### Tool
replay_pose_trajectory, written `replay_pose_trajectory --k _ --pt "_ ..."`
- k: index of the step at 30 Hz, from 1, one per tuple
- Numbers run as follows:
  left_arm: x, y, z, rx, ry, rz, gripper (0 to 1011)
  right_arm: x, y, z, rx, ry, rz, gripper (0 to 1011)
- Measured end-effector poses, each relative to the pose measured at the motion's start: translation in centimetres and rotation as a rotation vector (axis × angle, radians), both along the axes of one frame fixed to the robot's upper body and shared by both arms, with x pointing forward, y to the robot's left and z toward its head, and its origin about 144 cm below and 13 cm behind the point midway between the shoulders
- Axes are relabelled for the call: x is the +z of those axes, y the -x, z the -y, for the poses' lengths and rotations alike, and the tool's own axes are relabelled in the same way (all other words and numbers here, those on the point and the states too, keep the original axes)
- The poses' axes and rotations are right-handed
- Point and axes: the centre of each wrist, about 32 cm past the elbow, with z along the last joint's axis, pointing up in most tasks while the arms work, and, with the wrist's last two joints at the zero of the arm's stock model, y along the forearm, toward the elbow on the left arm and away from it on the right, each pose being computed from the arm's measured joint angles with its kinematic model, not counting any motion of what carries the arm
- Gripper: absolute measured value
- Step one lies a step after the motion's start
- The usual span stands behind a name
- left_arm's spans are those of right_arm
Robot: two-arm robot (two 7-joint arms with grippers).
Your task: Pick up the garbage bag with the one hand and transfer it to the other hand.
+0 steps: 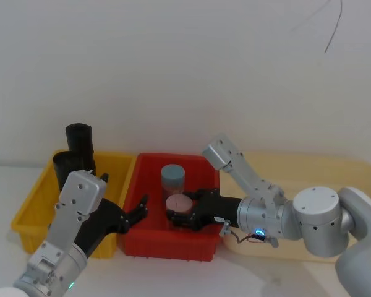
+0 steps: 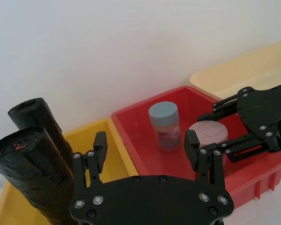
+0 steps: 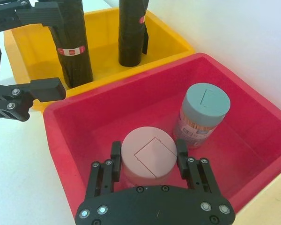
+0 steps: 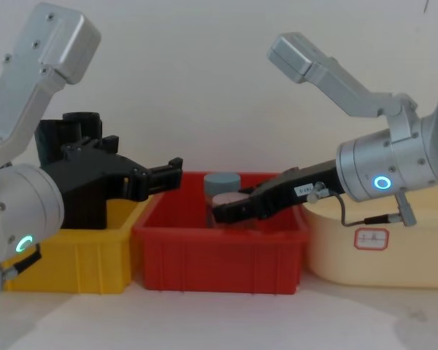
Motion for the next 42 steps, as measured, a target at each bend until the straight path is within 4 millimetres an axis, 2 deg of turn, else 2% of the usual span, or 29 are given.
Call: replay_pose_trajectory --k 15,32,42 --pt "0.0 0.0 0.0 0.000 0.000 0.000 1000 0.5 0.4 0.1 -0.003 -0.006 0.035 666" --pt "0.0 0.0 0.0 0.000 0.000 0.000 1000 4.4 2.9 1.1 -0.061 -0.068 0.240 666" --pt "0.0 0.0 0.0 0.000 0.000 0.000 1000 7.0 5.3 2.5 -0.171 -0.097 0.393 666"
